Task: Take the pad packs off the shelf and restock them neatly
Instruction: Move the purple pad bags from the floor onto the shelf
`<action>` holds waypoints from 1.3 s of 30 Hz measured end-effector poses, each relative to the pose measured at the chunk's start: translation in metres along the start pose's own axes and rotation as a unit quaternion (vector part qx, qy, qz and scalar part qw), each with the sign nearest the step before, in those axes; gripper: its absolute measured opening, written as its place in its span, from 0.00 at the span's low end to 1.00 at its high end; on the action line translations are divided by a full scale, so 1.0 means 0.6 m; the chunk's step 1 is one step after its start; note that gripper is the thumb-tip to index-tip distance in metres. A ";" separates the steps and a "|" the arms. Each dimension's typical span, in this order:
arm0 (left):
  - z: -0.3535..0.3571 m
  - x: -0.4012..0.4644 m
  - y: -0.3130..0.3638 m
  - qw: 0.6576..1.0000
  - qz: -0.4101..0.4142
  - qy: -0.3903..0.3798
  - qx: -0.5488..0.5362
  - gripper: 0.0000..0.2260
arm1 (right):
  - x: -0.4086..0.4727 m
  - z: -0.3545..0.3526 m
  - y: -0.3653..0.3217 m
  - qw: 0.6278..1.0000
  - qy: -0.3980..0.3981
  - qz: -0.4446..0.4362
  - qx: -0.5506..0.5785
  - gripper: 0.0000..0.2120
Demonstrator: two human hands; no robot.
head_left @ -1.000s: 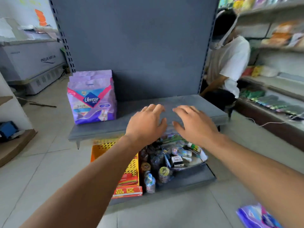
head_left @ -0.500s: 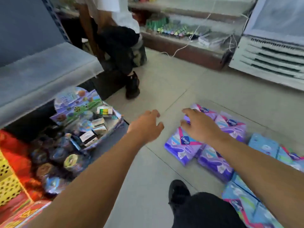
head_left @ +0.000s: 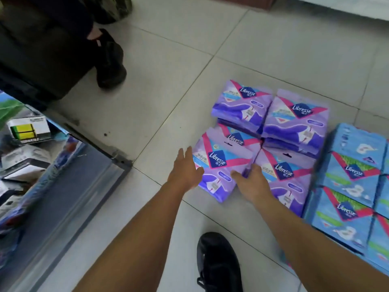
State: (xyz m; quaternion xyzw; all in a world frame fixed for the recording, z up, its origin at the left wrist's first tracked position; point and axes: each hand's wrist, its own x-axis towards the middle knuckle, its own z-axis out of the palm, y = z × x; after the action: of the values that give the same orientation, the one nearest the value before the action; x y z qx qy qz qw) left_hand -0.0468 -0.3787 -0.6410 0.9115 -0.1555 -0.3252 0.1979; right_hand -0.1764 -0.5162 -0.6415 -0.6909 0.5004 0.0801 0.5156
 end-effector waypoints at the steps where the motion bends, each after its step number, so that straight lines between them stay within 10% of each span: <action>1: 0.007 0.012 -0.003 0.999 -0.011 -0.014 -0.029 0.35 | 0.007 0.007 0.003 1.000 0.000 -0.004 0.014 0.25; 17: -0.154 -0.148 -0.003 0.957 0.051 0.076 -0.275 0.19 | -0.125 -0.044 -0.146 0.973 0.018 -0.212 0.093 0.07; 26: -0.409 -0.455 -0.052 0.868 0.117 0.208 -0.435 0.28 | -0.416 -0.019 -0.367 0.875 -0.252 -0.398 0.109 0.24; 39: -0.647 -0.881 -0.261 0.754 0.104 0.490 -0.425 0.25 | -0.846 0.191 -0.551 0.766 -0.350 -0.527 0.114 0.28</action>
State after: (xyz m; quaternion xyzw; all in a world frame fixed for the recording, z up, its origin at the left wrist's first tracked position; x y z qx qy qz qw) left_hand -0.1598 0.0768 -0.1568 0.7465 0.0234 0.1563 0.6463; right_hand -0.1208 -0.1269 -0.1666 -0.7061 -0.1519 -0.0250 0.6911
